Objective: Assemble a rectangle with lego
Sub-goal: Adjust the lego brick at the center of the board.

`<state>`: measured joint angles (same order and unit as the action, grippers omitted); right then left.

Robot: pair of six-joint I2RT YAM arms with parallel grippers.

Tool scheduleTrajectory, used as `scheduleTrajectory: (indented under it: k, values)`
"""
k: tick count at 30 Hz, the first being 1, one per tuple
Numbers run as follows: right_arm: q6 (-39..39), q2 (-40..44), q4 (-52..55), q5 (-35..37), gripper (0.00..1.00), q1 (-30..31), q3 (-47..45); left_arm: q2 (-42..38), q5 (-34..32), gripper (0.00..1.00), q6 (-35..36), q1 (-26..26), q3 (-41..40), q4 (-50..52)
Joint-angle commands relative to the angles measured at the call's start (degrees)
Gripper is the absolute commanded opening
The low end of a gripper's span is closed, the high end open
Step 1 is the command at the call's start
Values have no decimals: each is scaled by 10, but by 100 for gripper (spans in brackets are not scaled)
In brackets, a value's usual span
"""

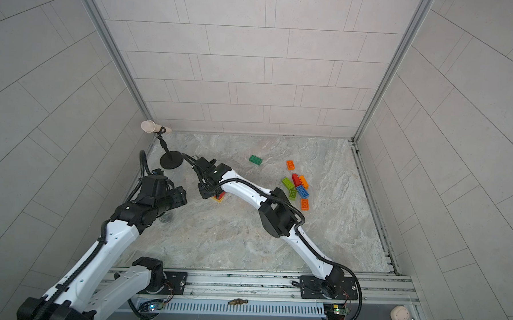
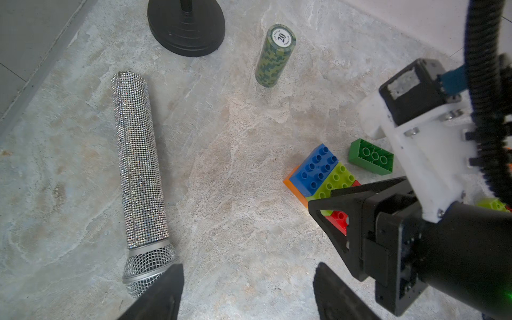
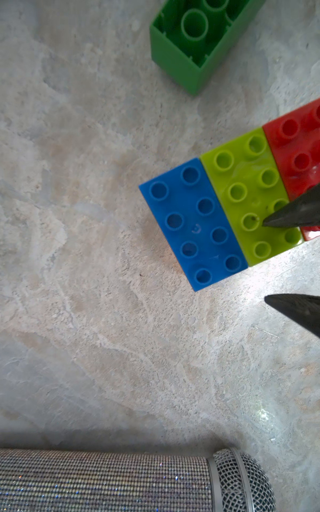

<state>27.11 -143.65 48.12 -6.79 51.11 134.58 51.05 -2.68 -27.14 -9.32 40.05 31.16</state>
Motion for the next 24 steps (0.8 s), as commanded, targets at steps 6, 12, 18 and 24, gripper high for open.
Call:
scheduleTrajectory:
  k: [6, 12, 18, 24]
  values:
    - [-54, 46, 75, 6, 47, 2, 34, -3, 8, 78, -1, 4, -6, -10]
    - [-52, 66, 80, -17, 46, 24, -4, 1, 18, 78, 0, 4, -5, -19]
    - [-3, 107, -1, -39, 40, 34, -126, 1, 21, 78, 1, 4, -5, -21]
    - [10, 90, -33, -26, 39, 17, -157, 6, 32, 78, 3, 4, -3, -28]
